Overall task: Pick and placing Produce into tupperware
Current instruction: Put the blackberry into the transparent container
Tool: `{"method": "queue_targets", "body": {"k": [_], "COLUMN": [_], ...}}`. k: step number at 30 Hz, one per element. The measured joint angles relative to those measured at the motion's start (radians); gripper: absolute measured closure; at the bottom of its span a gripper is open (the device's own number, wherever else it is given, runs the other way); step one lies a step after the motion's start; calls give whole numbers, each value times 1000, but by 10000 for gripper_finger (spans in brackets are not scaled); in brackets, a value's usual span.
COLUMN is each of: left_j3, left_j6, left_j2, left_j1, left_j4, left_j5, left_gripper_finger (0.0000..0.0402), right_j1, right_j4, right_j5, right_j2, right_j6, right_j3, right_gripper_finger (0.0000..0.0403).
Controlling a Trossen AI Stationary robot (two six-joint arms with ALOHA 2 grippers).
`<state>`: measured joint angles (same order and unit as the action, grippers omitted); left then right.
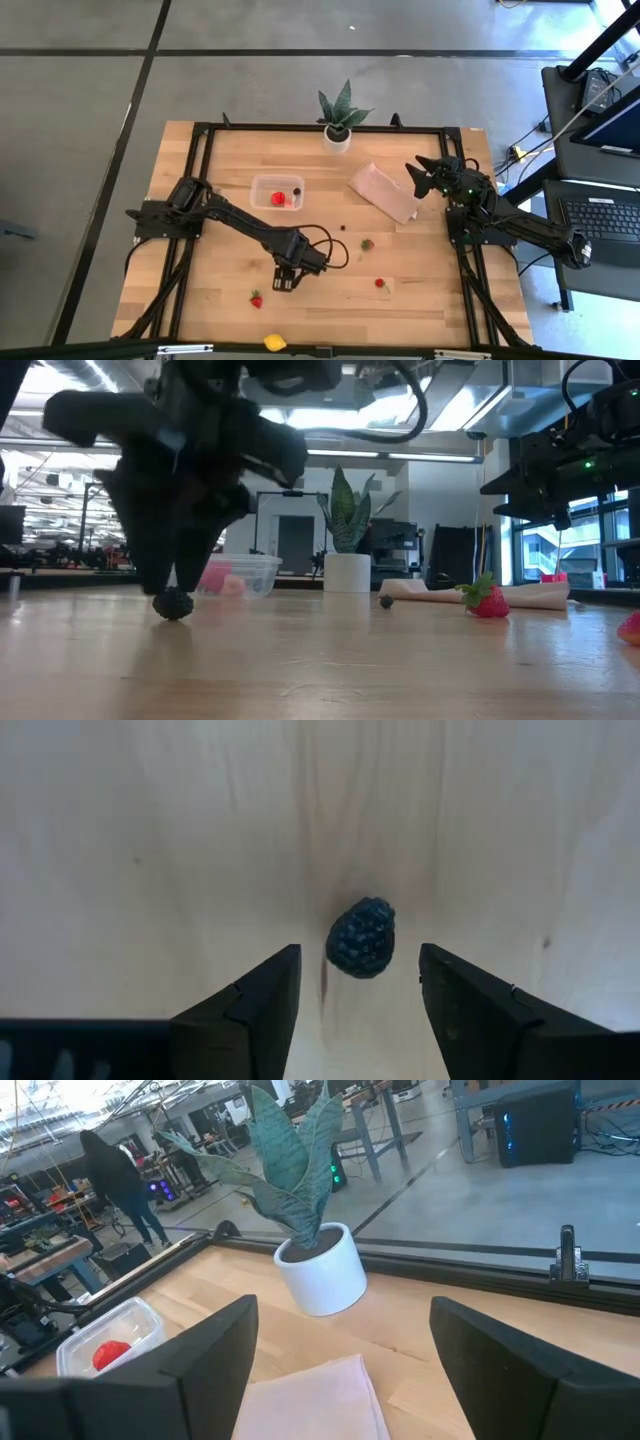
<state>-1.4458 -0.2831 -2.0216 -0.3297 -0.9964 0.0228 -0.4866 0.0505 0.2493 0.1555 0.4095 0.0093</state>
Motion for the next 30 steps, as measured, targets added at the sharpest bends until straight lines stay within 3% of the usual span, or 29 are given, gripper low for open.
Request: {"method": "queue_targets", "body": {"k": [12,27,30], "left_j3": [72,81,74], "left_j6": [5,4,0], "left_j2": [1,7,12], "left_j1": [-2,7,23], "left_j4": [97,107,93], "left_j5": [14,50,72], "left_gripper_finger": [217,313,314], "right_j1": [0,0,0], "right_j4": [0,0,0], "right_j5": [0,0,1], "right_j2": [0,0,0], "right_j6": [-3,-1,-1], "right_j3": [0,0,0], "right_gripper_finger": [106,106,106]}}
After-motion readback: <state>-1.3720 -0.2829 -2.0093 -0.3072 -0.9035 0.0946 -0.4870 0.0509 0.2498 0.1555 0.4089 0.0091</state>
